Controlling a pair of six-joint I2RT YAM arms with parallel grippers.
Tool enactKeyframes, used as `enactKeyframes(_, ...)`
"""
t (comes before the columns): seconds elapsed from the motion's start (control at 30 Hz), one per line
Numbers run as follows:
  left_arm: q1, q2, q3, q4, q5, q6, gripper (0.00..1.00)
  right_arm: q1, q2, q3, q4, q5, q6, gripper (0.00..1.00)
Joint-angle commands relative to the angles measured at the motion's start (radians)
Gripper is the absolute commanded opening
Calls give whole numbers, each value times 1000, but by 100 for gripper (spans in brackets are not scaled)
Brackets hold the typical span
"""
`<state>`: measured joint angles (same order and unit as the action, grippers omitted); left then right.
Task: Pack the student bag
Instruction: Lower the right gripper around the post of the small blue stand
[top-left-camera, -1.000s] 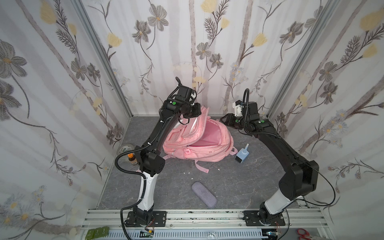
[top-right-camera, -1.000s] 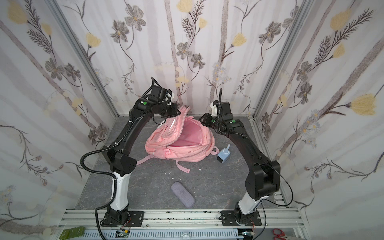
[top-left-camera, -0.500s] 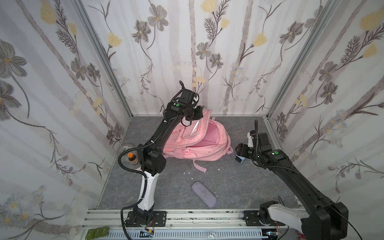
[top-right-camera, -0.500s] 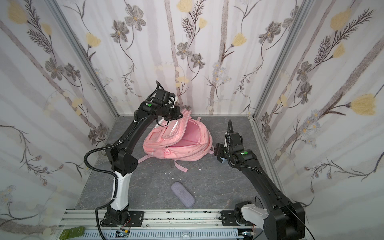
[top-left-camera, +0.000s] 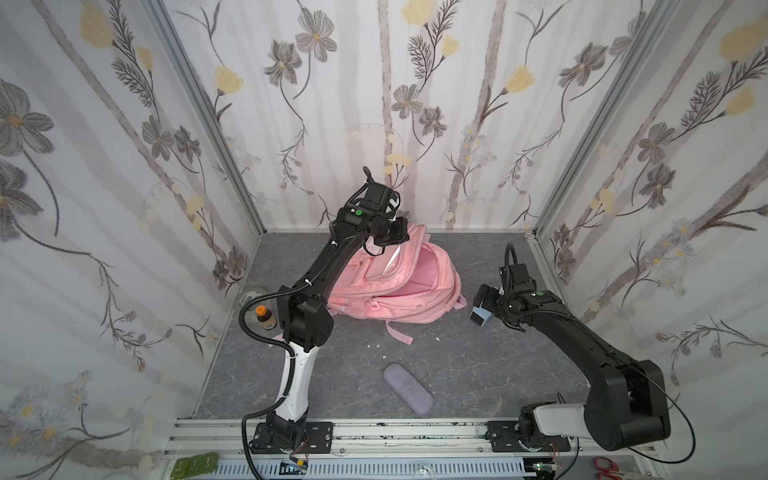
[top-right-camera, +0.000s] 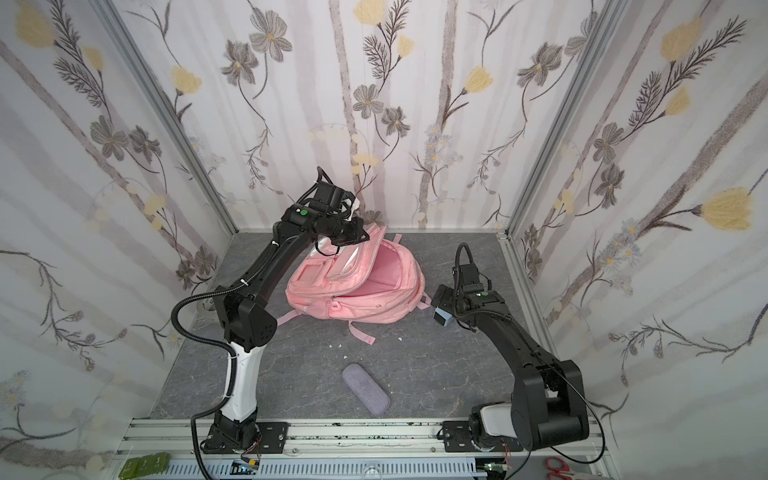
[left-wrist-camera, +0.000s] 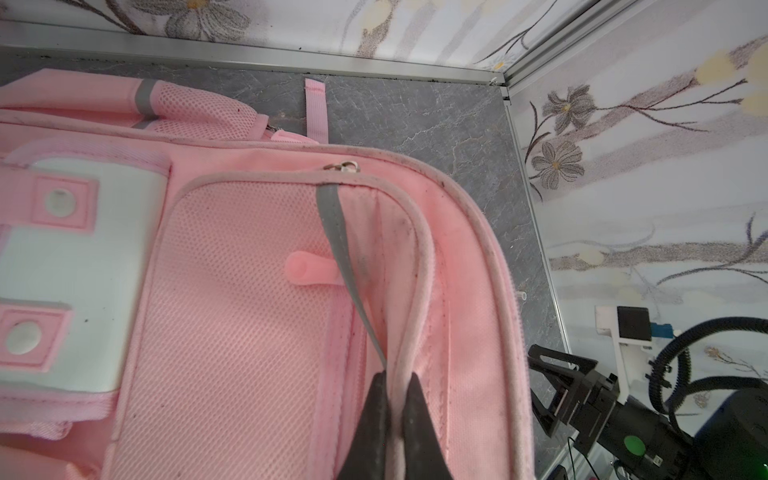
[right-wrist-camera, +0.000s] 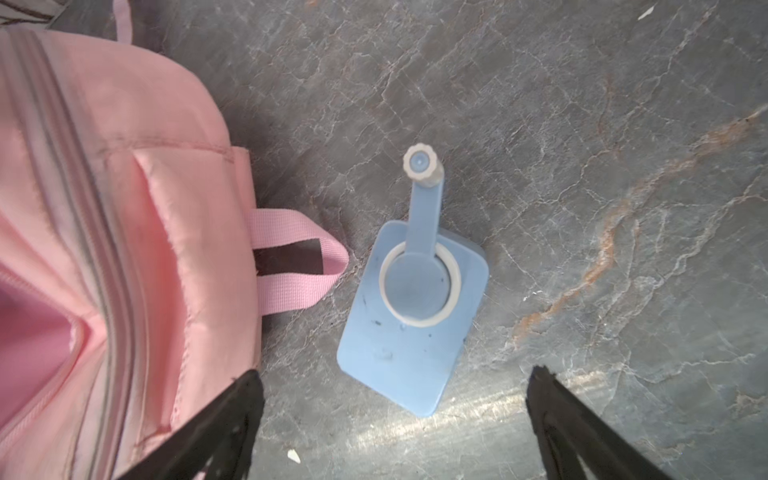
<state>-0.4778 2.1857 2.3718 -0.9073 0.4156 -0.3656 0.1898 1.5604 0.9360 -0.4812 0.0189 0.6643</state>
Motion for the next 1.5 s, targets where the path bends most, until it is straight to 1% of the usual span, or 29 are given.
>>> enactKeyframes(0.0,2,-3,-3,-5,9,9,0,1,30,21,46,34,75,97)
enactKeyframes(0.03,2,1,-3,-7,14,8,0,2,67,24,50,49,79,97)
enactKeyframes(0.2,-1,-1,-20,-10,43,2,0,0,126,43,67,88,68,89)
enactKeyframes(0.27,-3,-3,-24,-10,46,4,0,0,143,41,77,92,61,87)
enactKeyframes(0.5,-14,0,-29,5,57,7,0,0,223,47,105,53,61,83)
enactKeyframes(0.7,-18,-4,-30,18,68,13,0,-1,262,43,120,46,22,79)
enactKeyframes(0.8,-19,-10,-32,-1,63,31,0,-8,280,42,124,6,-5,73)
enactKeyframes(0.87,-19,-15,-34,-14,61,36,0,-9,279,36,128,-8,-11,71)
enactKeyframes(0.97,-19,-27,-46,-16,60,42,0,-11,265,17,148,-19,-23,65)
enactKeyframes(1.03,-18,-34,-52,-18,57,45,0,-13,256,10,154,-25,-26,63)
enactKeyframes(1.1,-19,-38,-52,-21,58,47,0,-16,249,4,164,-42,-33,52)
enactKeyframes(1.13,-19,-39,-54,-21,60,47,0,-18,245,2,168,-50,-35,48)
enactKeyframes(1.27,-20,-41,-62,-22,60,43,0,-19,231,-3,177,-59,-44,46)
enactKeyframes(1.33,-19,-40,-63,-18,63,33,0,-21,225,0,174,-76,-61,36)
enactKeyframes(1.47,-20,-38,-64,-4,74,21,0,-21,186,0,152,-80,-75,34)
